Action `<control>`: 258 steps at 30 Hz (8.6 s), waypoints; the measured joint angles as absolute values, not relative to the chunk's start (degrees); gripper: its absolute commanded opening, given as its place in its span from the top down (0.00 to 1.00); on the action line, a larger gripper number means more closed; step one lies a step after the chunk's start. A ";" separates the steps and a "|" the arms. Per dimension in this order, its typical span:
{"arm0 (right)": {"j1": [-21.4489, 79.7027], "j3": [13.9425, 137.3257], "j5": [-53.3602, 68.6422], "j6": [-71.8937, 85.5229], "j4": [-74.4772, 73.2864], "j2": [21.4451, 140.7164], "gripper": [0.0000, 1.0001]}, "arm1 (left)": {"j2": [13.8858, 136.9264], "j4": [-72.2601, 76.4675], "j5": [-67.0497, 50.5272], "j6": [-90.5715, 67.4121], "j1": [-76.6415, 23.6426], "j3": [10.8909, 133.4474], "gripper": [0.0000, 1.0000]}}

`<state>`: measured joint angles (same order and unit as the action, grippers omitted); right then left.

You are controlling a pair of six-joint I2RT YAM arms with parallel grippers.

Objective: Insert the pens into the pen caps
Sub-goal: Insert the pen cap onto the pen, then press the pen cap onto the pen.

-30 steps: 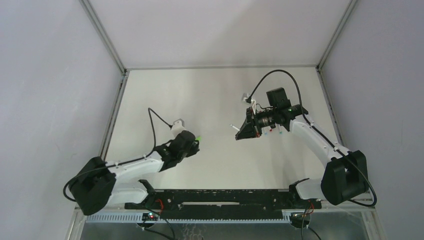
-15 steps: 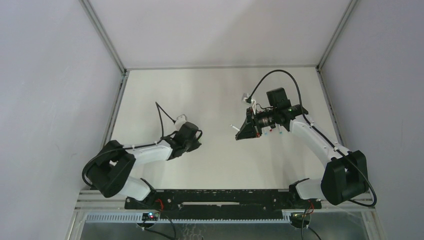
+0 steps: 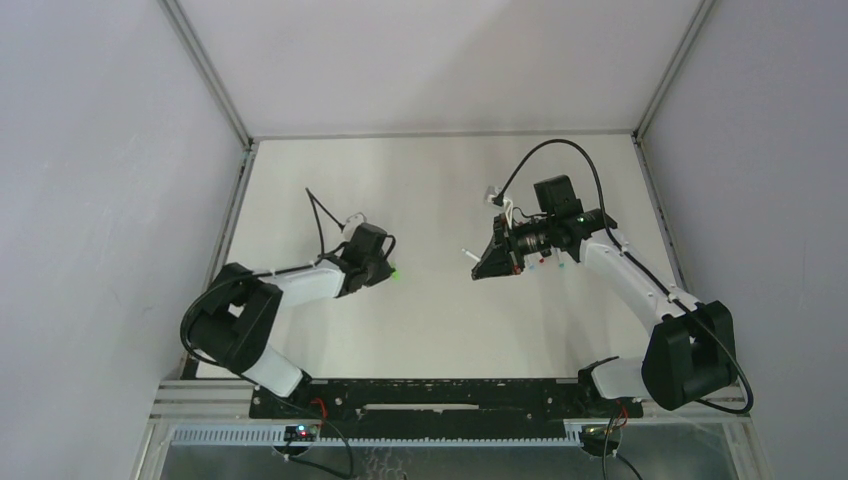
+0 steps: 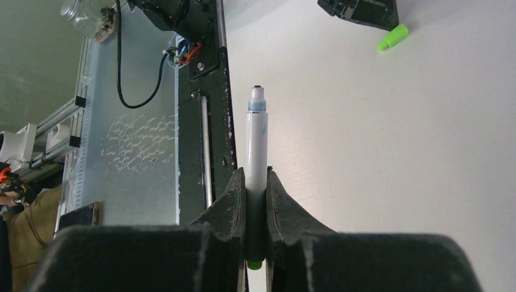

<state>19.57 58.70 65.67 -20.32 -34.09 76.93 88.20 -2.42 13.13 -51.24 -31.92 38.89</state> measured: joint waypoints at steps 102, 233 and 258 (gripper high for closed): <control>19.38 53.36 74.06 2.17 -14.02 59.18 1.00 | 51.79 50.74 19.92 -46.28 -57.14 23.16 1.00; 20.97 46.96 66.35 25.69 7.44 56.77 1.00 | 77.38 83.26 24.73 -50.19 -64.20 32.14 1.00; 19.11 46.96 64.73 18.55 -3.73 55.92 1.00 | 79.29 76.07 27.22 -52.27 -66.02 33.47 1.00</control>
